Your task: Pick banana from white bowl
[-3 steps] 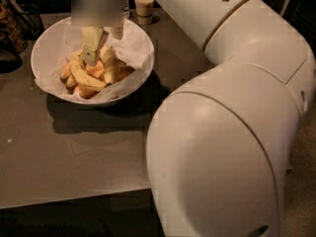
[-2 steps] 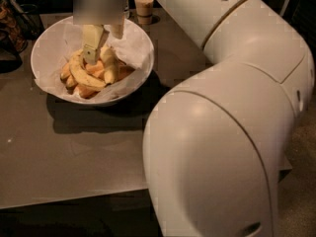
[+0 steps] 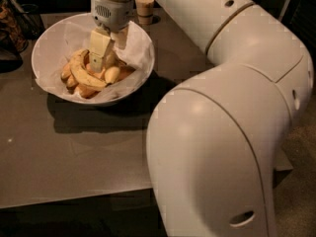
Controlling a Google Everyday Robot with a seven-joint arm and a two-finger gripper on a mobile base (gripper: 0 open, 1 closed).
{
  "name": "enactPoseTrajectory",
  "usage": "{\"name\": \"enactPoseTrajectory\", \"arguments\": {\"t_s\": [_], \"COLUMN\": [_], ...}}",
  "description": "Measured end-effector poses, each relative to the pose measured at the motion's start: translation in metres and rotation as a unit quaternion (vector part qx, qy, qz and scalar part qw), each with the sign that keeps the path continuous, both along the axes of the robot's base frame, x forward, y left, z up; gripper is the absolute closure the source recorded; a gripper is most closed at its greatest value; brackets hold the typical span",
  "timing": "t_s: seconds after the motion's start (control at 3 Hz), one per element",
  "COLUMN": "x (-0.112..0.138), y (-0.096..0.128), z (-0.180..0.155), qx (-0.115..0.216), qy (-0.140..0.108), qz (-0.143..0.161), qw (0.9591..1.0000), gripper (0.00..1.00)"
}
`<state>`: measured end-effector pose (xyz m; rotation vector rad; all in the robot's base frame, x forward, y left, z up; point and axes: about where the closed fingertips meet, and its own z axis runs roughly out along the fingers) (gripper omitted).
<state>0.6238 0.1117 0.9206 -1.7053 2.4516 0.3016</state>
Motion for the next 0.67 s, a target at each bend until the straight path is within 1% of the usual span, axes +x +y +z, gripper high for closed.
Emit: {"name": "enactPoseTrajectory", "arguments": {"t_s": [0.33,0.67], "x": [-0.0020,0.0055], "y": [-0.0011,0.0069], "z": [-0.0121,-0.0123], "qx": [0.008,0.019], "qy": [0.019,0.005], "qz": [0.005,0.002], "qw": [0.9998,0.9998], "gripper": [0.28,0.47]}}
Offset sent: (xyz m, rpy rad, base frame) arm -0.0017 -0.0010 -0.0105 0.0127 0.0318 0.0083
